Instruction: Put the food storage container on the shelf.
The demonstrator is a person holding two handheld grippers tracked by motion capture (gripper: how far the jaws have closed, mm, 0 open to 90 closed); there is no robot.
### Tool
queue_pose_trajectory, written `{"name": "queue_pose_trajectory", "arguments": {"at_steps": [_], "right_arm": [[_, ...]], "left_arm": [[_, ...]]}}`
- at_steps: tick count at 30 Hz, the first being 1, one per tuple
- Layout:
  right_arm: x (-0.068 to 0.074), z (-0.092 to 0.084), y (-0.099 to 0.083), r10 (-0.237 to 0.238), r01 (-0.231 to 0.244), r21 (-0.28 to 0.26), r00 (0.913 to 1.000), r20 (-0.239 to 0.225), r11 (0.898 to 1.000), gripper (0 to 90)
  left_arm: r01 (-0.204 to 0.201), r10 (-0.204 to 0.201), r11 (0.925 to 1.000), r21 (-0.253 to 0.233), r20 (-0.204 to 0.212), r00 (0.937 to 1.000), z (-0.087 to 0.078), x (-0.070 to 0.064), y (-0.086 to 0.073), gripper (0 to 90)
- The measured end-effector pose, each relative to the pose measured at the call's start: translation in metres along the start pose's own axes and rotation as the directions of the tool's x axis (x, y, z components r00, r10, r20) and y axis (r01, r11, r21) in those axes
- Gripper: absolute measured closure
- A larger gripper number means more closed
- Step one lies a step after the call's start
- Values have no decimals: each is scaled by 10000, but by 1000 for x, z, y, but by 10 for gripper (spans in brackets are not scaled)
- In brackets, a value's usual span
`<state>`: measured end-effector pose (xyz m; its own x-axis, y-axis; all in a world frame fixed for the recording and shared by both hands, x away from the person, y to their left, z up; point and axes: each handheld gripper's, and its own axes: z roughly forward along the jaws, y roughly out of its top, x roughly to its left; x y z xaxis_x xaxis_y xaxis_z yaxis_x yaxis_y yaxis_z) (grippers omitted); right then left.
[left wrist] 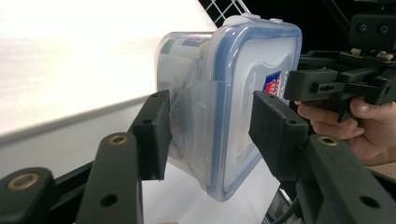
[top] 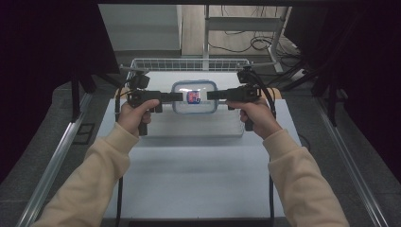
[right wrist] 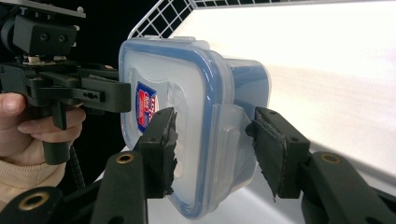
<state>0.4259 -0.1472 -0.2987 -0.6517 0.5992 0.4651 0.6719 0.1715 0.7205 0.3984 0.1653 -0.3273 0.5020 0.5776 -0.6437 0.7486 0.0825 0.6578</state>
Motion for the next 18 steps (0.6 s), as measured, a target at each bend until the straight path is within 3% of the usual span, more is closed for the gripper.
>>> {"name": "queue_pose_trajectory", "arguments": {"at_steps": [5, 12, 18], "right_arm": [[-4, 3, 13, -188, 187, -60, 9998, -46, 9998, 502], [-9, 10, 27, 0, -1, -67, 10000, -79, 10000, 499], [-23, 22, 45, 268, -268, 80, 9996, 5, 9996, 489]], "left_arm": [[18, -18, 10000, -4, 35, 10000, 1, 3, 10, 493], [147, -147, 9999, -43, -115, 9998, 2, 9, 26, 493], [256, -249, 9991, 329, -214, 9995, 11, 24, 46, 494]]}}
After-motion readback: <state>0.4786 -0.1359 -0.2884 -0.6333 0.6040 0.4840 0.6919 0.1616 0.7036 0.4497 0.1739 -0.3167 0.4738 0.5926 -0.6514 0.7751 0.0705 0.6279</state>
